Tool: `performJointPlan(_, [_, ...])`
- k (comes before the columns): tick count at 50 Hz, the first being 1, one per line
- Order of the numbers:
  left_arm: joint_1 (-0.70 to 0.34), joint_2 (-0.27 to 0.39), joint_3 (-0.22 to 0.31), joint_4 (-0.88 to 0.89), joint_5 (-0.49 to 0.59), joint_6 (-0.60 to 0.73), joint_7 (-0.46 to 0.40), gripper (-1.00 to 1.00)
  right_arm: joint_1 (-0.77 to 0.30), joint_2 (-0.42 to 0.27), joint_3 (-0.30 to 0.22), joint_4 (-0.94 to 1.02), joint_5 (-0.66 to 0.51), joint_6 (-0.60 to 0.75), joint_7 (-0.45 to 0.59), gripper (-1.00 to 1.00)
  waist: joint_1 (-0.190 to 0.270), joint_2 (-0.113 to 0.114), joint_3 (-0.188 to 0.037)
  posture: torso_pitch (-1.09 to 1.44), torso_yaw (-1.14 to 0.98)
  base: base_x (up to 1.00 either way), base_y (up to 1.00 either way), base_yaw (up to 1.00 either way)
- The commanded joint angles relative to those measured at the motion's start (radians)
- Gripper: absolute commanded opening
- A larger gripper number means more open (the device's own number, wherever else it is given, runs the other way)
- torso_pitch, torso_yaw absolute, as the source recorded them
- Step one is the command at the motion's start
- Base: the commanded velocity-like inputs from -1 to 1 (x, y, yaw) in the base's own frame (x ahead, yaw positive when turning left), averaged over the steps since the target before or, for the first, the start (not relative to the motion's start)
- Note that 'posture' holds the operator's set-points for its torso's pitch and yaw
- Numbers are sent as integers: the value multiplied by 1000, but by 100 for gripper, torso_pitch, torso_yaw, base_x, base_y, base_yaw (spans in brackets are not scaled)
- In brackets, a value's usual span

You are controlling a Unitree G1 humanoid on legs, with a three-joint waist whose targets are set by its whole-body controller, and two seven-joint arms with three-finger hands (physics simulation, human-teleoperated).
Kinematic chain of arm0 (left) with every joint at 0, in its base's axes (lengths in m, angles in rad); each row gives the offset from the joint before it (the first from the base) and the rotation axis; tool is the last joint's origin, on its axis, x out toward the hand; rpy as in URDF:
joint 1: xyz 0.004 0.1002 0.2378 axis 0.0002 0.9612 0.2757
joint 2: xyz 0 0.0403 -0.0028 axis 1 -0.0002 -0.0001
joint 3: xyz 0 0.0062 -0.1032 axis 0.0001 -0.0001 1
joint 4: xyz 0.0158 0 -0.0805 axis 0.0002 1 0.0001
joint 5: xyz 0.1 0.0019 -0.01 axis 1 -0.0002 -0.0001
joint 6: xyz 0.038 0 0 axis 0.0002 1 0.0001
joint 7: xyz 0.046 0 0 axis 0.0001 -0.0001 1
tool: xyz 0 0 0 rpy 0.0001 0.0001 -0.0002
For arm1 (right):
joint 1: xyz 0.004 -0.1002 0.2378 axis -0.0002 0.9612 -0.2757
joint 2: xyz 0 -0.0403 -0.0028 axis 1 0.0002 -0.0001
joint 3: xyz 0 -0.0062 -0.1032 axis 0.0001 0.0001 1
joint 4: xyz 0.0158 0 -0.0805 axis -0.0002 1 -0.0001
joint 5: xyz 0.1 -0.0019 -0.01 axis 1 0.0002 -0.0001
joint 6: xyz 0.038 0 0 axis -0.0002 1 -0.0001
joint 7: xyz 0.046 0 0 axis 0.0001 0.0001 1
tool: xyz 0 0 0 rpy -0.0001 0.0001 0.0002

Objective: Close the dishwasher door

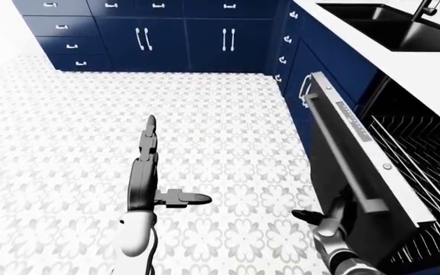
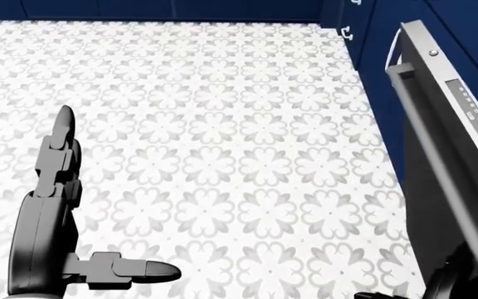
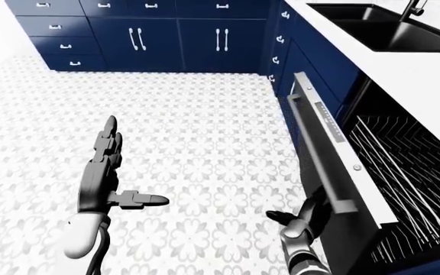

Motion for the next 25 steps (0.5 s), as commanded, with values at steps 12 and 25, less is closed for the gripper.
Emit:
performJointPlan(12, [-21,0,-5,-29,6,-35,7,100,6,-69,-37,-18,57,-3,-38,100,-14,-8,-12,0,0,0,0,0])
performJointPlan(25, [-24,-3,-14,-33,14,-29,7,100,23,-112,-49,-19,80,0,-37,100,-12,-13,-8,0,0,0,0,0])
